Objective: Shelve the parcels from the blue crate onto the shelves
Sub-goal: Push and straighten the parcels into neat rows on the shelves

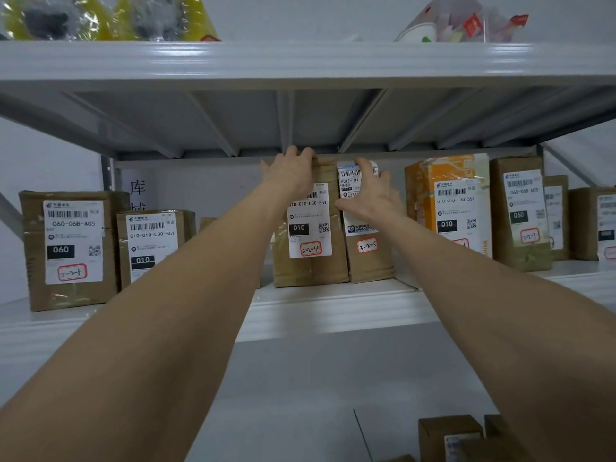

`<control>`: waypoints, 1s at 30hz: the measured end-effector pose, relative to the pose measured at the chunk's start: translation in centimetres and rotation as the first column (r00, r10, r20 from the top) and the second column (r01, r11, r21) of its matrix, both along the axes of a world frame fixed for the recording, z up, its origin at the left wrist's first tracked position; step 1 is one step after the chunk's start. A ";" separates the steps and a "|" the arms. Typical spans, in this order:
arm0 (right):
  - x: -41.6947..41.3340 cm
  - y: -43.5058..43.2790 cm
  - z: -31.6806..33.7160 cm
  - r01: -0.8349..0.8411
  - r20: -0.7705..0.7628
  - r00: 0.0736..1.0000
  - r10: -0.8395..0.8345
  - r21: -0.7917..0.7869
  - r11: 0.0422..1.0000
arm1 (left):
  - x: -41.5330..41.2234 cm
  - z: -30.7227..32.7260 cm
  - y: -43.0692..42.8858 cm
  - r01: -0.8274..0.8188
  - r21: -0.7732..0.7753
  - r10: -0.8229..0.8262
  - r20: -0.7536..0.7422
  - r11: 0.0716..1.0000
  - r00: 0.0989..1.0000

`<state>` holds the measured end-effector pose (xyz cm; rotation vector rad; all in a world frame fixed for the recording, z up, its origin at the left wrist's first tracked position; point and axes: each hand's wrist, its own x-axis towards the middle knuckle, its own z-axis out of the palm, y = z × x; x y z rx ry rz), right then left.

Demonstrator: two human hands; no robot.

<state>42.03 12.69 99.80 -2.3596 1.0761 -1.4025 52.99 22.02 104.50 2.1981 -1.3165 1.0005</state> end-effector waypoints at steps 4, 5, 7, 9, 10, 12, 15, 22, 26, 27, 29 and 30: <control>0.5 0.2 0.1 0.019 -0.011 1.000 -0.020 -0.031 0.999 | 0.6 0.0 0.2 0.012 -0.012 -0.012 -0.010 1.000 1.000; 0.6 0.3 0.1 0.022 -0.011 1.000 -0.023 -0.038 0.999 | 0.7 0.0 0.3 0.012 -0.016 -0.013 -0.013 1.000 1.000; 0.7 0.2 0.1 0.024 -0.005 1.000 -0.025 -0.047 0.999 | 0.6 -0.1 0.3 0.007 -0.021 -0.008 -0.012 1.000 1.000; 0.7 0.1 -0.1 0.017 -0.011 1.000 -0.017 -0.046 0.999 | 0.3 -0.4 0.3 0.002 -0.032 -0.002 -0.006 0.999 1.000; 0.7 0.1 -0.3 0.016 -0.016 1.000 -0.017 -0.043 0.999 | 0.1 -0.7 0.2 0.001 -0.047 -0.001 0.004 0.999 1.000; 0.5 0.0 -0.7 0.039 -0.012 0.999 -0.040 -0.050 0.998 | -0.2 -1.4 0.1 -0.002 -0.084 0.007 0.055 0.996 0.998; -0.1 -0.1 -1.5 0.158 0.029 0.987 -0.156 -0.191 0.969 | -0.6 -2.2 0.0 0.001 -0.131 0.019 0.149 0.991 0.989; -0.4 0.4 -3.1 0.177 -0.022 0.982 -0.188 -0.256 0.950 | -2.3 -2.8 -0.5 0.140 -0.180 -0.081 0.298 0.974 0.951; -2.6 0.0 -2.7 0.222 -0.010 0.971 -0.241 -0.353 0.909 | -4.2 -2.7 -1.0 0.178 -0.166 -0.128 0.273 0.970 0.954; -3.7 -0.5 -2.4 0.232 -0.008 0.968 -0.251 -0.360 0.904 | -5.1 -2.5 -1.4 0.192 -0.169 -0.142 0.272 0.967 0.952; -6.3 -1.8 -2.0 0.252 -0.013 0.961 -0.275 -0.360 0.898 | -7.1 -2.2 -2.8 0.218 -0.171 -0.166 0.276 0.961 0.947; -7.7 -2.7 -1.8 0.262 -0.016 0.958 -0.286 -0.359 0.896 | -8.3 -2.1 -3.7 0.231 -0.163 -0.180 0.276 0.959 0.944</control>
